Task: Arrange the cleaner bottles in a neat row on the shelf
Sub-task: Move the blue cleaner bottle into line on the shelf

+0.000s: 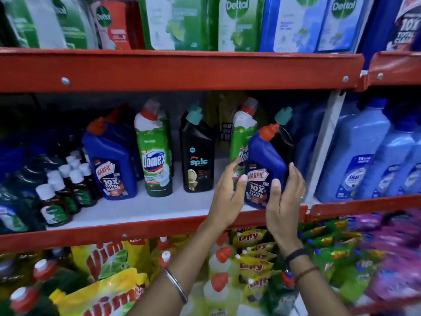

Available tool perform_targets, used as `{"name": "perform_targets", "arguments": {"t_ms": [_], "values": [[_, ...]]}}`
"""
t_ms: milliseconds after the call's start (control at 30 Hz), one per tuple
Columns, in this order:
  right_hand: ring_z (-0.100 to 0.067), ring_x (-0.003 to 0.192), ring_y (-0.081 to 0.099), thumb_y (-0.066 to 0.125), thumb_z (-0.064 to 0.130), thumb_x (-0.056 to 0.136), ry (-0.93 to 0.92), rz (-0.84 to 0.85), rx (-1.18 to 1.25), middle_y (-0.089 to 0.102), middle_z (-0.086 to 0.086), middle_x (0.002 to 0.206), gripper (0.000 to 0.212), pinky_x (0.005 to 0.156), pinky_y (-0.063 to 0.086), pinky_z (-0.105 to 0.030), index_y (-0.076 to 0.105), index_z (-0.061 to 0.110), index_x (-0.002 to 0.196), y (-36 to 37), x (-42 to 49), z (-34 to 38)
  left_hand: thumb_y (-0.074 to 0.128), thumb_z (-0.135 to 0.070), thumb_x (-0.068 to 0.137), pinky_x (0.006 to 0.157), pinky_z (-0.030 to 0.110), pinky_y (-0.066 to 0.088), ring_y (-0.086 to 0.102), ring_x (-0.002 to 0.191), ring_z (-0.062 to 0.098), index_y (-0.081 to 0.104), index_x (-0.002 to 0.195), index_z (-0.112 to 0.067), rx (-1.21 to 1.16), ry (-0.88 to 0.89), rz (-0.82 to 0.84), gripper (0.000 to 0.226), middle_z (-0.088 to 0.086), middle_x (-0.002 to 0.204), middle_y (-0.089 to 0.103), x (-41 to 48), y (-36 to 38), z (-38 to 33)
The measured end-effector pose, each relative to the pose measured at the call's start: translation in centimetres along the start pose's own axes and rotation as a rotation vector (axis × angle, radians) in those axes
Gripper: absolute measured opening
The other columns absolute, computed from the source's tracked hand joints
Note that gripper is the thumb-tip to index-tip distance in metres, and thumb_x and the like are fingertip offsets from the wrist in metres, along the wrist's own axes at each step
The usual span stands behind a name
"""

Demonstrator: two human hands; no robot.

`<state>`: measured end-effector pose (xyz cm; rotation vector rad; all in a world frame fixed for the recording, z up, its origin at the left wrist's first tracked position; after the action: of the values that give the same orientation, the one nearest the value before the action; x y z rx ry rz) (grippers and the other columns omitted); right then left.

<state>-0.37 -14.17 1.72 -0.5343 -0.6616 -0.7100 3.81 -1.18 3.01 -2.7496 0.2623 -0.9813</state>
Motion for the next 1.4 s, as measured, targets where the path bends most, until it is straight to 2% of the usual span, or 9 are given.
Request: {"name": "perform_targets", "arguments": {"t_ms": [100, 200, 467, 700, 800, 1033, 1167, 1333, 1400], "values": [[-0.019, 0.133, 0.034, 0.031, 0.049, 0.094, 0.080, 0.031, 0.023, 0.033, -0.011, 0.144, 0.060, 0.109, 0.031, -0.032, 0.025, 0.015, 0.143, 0.3, -0.3, -1.7, 0.038, -0.016, 0.100, 0.094, 0.007, 0.041, 0.046, 0.119, -0.009, 0.030, 0.142, -0.019, -0.116, -0.154, 0.005, 0.043, -0.010, 0.134, 0.044, 0.8, 1.0, 1.0], [-0.019, 0.123, 0.041, 0.041, 0.033, 0.096, 0.106, 0.088, -0.008, 0.038, -0.009, 0.133, 0.050, 0.100, 0.034, -0.029, 0.029, 0.014, 0.141, 0.6, -0.5, -2.8, 0.037, -0.009, 0.099, 0.104, 0.027, 0.042, 0.046, 0.126, 0.010, 0.029, 0.141, -0.020, -0.171, -0.215, -0.006, 0.044, -0.006, 0.135, 0.044, 1.3, 2.1, 1.3], [-0.026, 0.115, 0.055, 0.053, 0.030, 0.093, 0.125, 0.109, -0.039, 0.056, -0.011, 0.127, 0.045, 0.094, 0.049, -0.048, 0.042, 0.012, 0.133, 0.5, 0.1, -4.2, 0.057, -0.009, 0.086, 0.094, 0.047, 0.053, 0.062, 0.108, 0.022, 0.044, 0.129, -0.023, -0.022, -0.321, 0.033, 0.047, 0.011, 0.120, 0.064, 1.9, 2.4, 2.7], [-0.021, 0.108, 0.058, 0.056, 0.026, 0.091, 0.072, 0.222, -0.019, 0.059, -0.008, 0.124, 0.044, 0.086, 0.051, -0.036, 0.042, 0.014, 0.131, 1.3, -0.1, -2.9, 0.061, -0.003, 0.084, 0.083, 0.025, 0.052, 0.060, 0.095, 0.007, 0.050, 0.124, -0.017, 0.001, -0.296, -0.108, 0.044, -0.004, 0.110, 0.061, 0.1, -0.1, 2.3], [-0.009, 0.106, 0.054, 0.057, 0.025, 0.090, 0.061, 0.239, 0.032, 0.058, -0.003, 0.125, 0.044, 0.081, 0.042, -0.009, 0.043, 0.015, 0.131, 1.9, -0.7, -1.5, 0.062, -0.001, 0.083, 0.080, 0.011, 0.047, 0.058, 0.096, 0.000, 0.050, 0.123, -0.016, -0.038, -0.281, -0.181, 0.045, -0.008, 0.110, 0.059, -0.9, -1.7, 1.9], [-0.015, 0.106, 0.061, 0.063, 0.024, 0.087, 0.039, 0.299, 0.225, 0.065, -0.002, 0.118, 0.040, 0.082, 0.045, -0.008, 0.049, 0.022, 0.125, 6.6, -2.6, 4.4, 0.067, -0.003, 0.080, 0.079, 0.011, 0.051, 0.060, 0.092, -0.012, 0.052, 0.111, -0.027, -0.048, -0.272, -0.367, 0.042, -0.022, 0.101, 0.061, -3.5, -9.9, 1.1], [-0.013, 0.105, 0.061, 0.064, 0.023, 0.086, 0.047, 0.352, 0.299, 0.064, -0.003, 0.117, 0.043, 0.081, 0.043, -0.003, 0.050, 0.021, 0.126, 10.1, -4.3, 7.7, 0.067, -0.006, 0.080, 0.084, 0.025, 0.053, 0.061, 0.096, -0.004, 0.052, 0.111, -0.031, -0.004, -0.291, -0.454, 0.042, -0.022, 0.102, 0.062, -5.4, -15.0, 1.4], [-0.015, 0.111, 0.060, 0.064, 0.032, 0.086, 0.037, 0.434, 0.335, 0.064, -0.004, 0.122, 0.046, 0.091, 0.052, -0.032, 0.049, 0.020, 0.128, 15.1, -6.5, 10.8, 0.066, -0.012, 0.084, 0.081, 0.020, 0.050, 0.059, 0.094, -0.012, 0.051, 0.115, -0.036, 0.066, -0.304, -0.529, 0.042, -0.028, 0.103, 0.060, -7.5, -20.4, 2.2], [-0.014, 0.109, 0.061, 0.064, 0.031, 0.085, 0.033, 0.456, 0.345, 0.065, -0.003, 0.120, 0.045, 0.089, 0.053, -0.033, 0.050, 0.019, 0.126, 16.7, -7.1, 11.9, 0.065, -0.014, 0.085, 0.083, 0.026, 0.052, 0.061, 0.098, -0.002, 0.051, 0.117, -0.034, 0.098, -0.307, -0.549, 0.041, -0.024, 0.104, 0.061, -8.0, -22.2, 2.5]]}}
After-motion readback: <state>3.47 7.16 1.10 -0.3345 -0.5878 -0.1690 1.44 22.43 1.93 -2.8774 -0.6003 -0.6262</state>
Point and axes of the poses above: each hand's wrist, its own x-axis towards the middle knuckle, its own y-axis out of the palm, z = x × y, the point moved 5 cm from there along x, towards the middle knuckle
